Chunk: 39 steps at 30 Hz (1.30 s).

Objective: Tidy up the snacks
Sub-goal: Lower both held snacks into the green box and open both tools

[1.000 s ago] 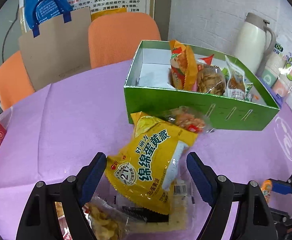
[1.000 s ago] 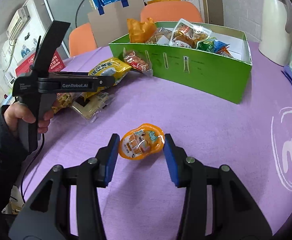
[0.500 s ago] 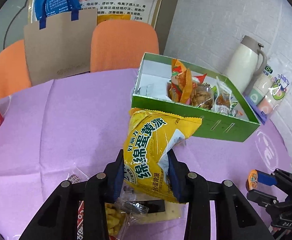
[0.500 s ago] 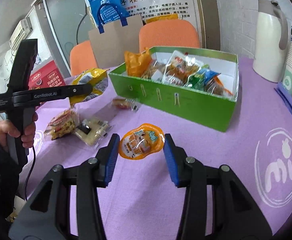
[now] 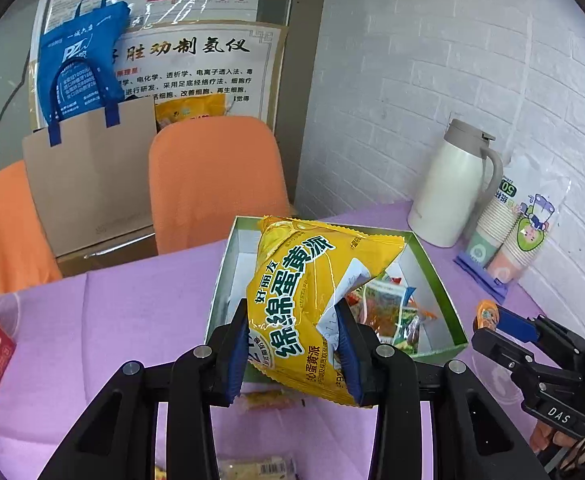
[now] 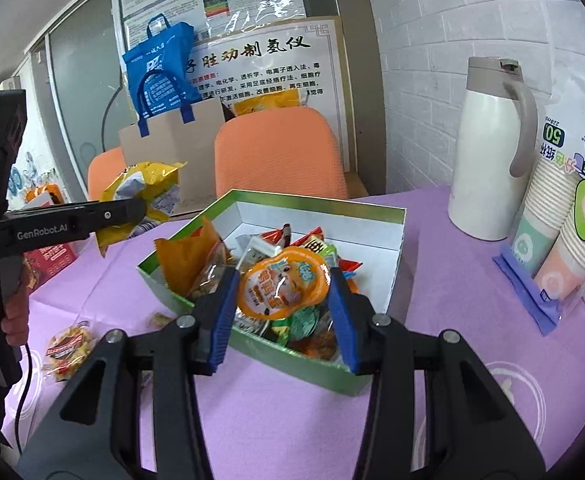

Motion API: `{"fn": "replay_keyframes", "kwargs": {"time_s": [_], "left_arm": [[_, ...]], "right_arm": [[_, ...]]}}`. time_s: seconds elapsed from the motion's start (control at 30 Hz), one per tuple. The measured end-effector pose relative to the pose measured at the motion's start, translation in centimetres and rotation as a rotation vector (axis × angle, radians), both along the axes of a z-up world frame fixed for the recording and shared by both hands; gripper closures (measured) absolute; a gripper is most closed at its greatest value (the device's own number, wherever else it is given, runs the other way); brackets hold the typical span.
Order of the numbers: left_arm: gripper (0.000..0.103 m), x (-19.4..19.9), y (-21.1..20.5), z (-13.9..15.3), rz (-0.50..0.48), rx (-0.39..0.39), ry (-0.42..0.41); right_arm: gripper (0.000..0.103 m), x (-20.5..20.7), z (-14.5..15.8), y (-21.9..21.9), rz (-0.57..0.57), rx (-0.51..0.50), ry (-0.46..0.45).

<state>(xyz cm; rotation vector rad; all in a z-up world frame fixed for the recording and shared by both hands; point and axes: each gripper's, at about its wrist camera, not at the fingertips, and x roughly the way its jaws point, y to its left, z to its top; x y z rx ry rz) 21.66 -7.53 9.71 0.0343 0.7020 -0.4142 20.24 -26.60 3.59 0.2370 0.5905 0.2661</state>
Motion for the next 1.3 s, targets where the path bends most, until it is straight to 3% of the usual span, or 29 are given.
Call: {"fn": "replay_keyframes", "kwargs": {"time_s": [0.4, 0.47, 0.5, 0.57, 0.6, 0.63, 1.07, 1.3], "left_arm": [[0.063, 6.0, -4.2, -2.9, 0.042, 0.065, 0.055], [0.063, 6.6, -4.2, -3.4, 0.061, 0.073, 0.062], [0.061, 6.7, -4.1, -3.6, 0.072, 0.082, 0.056], [0.040, 6.8, -4.2, -3.8, 0.089, 0.103, 0.043], [0.017, 6.9, -4.1, -4.0, 0.102, 0.108, 0.046], [0.011, 6.8, -3.9, -4.0, 0.121, 0.107, 0.043], [0.010, 5.0, -2.7, -3.8, 0.157, 0.086, 0.044], [0.010, 2.5, -2.4, -2.8, 0.155, 0.086, 0.017]], "right_arm": [[0.054, 4.5, -3.0, -1.5, -0.055, -0.040, 0.049], [0.027, 4.3, -3.0, -1.3, -0.044, -0.051, 0.040], [0.019, 4.1, -2.9, -1.2, -0.047, -0.056, 0.028], [0.003, 3.7, -2.7, -1.2, -0.060, -0.067, 0.009], [0.002, 3.5, -2.7, -1.2, -0.063, -0.070, 0.006], [0.002, 3.4, -2.6, -1.1, -0.063, -0.071, 0.005], [0.001, 0.3, -0.8, -0.1, -0.096, -0.161, -0.040], [0.001, -2.6, 0.6, 0.3, -0.096, -0.152, -0.090]]}}
